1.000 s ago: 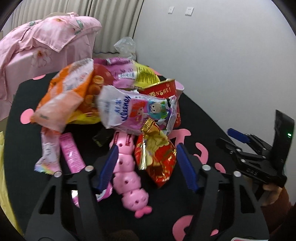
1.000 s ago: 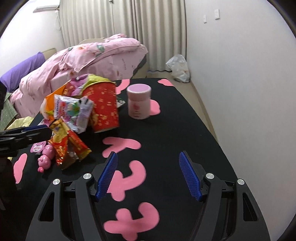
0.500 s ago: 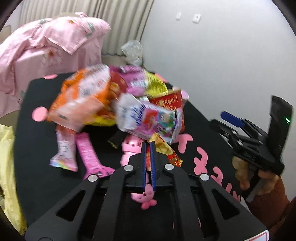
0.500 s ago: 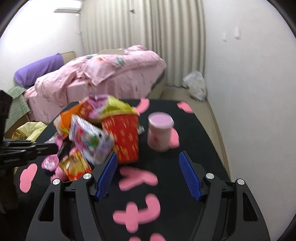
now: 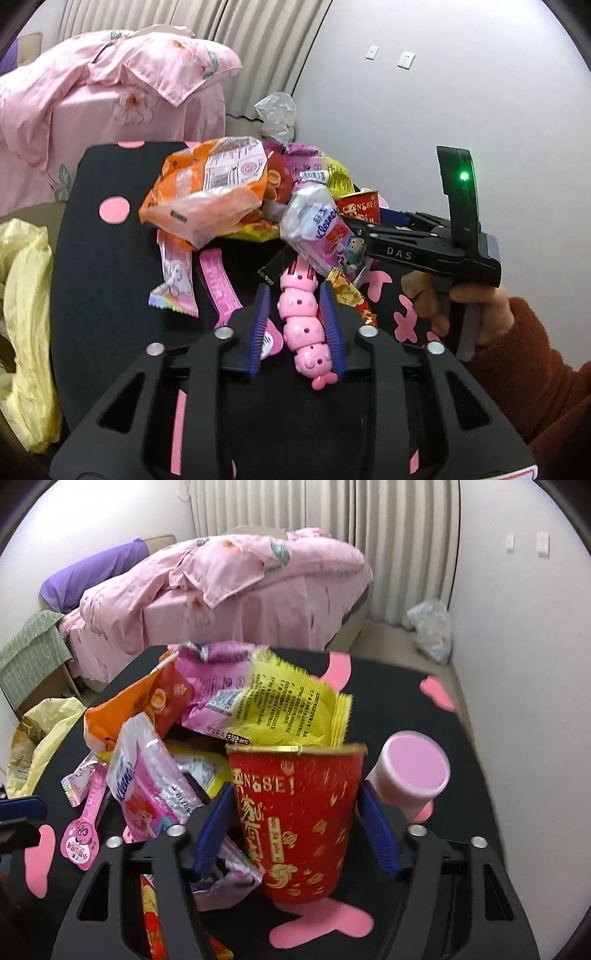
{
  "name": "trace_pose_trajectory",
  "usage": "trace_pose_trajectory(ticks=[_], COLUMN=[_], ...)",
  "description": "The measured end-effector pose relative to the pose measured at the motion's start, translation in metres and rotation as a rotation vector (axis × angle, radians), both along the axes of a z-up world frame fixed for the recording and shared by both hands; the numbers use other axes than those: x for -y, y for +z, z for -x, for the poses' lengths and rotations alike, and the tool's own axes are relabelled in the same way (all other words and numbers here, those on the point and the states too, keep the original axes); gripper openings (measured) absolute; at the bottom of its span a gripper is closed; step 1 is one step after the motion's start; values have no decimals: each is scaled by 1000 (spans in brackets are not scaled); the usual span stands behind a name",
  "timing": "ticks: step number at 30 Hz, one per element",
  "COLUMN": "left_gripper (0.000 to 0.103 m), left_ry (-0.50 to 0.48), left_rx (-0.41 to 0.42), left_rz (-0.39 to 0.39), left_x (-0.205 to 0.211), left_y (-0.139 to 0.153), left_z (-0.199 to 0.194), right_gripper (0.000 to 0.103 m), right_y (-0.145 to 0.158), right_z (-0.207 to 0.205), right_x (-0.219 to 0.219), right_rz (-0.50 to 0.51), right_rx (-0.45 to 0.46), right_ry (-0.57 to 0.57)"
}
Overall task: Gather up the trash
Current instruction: 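Reach the left tool to a gold wrapper while the right tool reaches the red cup, then grasp the gold wrapper with the left tool while the right tool grasps the red cup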
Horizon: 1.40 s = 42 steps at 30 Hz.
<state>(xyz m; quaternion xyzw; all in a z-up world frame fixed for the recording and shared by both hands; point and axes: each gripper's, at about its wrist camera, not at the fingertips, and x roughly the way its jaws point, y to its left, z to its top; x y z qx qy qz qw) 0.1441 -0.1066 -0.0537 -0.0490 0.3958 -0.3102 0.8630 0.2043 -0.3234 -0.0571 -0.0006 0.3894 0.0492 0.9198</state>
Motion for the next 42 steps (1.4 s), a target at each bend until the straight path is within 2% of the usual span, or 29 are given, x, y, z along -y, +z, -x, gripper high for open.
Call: trace_pose_trajectory(ticks=[1, 3, 8, 12, 19, 25, 26, 28, 30, 31, 34, 36, 37, 38, 42], left_gripper=[33, 35, 38, 39, 39, 40, 41, 54, 63, 64, 64, 64, 58, 52, 41], left_ry=[-4, -17, -94, -143, -206, -271, -273, -281, -289, -286, -240, -218, -209, -201, -187], left_rx=[-3, -8, -27, -29, -46, -67, -64, -81, -89, -90, -79, -65, -58, -53, -92], left_rz=[0, -3, 9, -27, -126, -142, -149, -161, -181, -204, -279, -285, -291, -286, -217], left_x=[0, 2, 17, 39, 87, 113, 114, 118, 126, 130, 141, 143, 144, 142, 129], left_y=[-2, -5, -10, -17, -32, -44, -45, -48, -51, -53, -58, -59, -59, -58, -55], left_z=[0, 3, 9, 9, 5, 15, 16, 15, 15, 16, 17, 19, 21, 22, 20], right_gripper=[52, 49, 49, 49, 49, 49, 49, 49, 49, 49, 49, 49, 49, 49, 49], right_y=[1, 5, 22, 23, 10, 8, 9, 11, 12, 11, 10, 12, 14, 15, 21], right_z=[6, 16, 63, 96, 135, 152, 155, 160, 165, 167, 170, 173, 175, 176, 181], right_x=[3, 7, 23, 49, 74, 89, 92, 95, 100, 102, 104, 103, 101, 100, 97], right_rz=[-28, -81, -51, -86, -82, -105, -102, -97, -104, -111, -120, -111, -98, -88, -90], right_rx=[12, 17, 90, 95, 93, 103, 111, 126, 135, 135, 131, 138, 144, 148, 162], right_ry=[-1, 9, -58, -130, -228, -269, -276, -293, -308, -315, -325, -324, -326, -329, -327])
